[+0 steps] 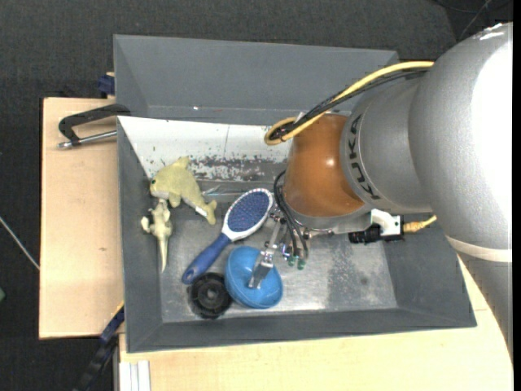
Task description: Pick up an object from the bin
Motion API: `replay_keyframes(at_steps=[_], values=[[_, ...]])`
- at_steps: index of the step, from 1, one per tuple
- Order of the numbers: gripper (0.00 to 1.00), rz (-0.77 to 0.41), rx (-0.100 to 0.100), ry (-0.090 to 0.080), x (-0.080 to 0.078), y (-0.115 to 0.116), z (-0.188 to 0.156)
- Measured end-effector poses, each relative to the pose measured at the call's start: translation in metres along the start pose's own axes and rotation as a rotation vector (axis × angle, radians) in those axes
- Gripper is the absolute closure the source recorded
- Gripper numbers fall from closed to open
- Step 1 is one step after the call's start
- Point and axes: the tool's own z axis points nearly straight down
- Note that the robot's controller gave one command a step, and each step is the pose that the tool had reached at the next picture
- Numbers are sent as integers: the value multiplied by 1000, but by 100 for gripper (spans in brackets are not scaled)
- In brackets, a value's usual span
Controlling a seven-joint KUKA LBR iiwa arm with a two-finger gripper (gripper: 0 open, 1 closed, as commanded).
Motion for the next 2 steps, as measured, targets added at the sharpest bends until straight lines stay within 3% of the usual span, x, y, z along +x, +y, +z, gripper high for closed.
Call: replay_keyframes(at_steps=[1,2], values=[[100,1,-5,-6,-1,2,0],[100,33,-5,-3,2,-7,-145]])
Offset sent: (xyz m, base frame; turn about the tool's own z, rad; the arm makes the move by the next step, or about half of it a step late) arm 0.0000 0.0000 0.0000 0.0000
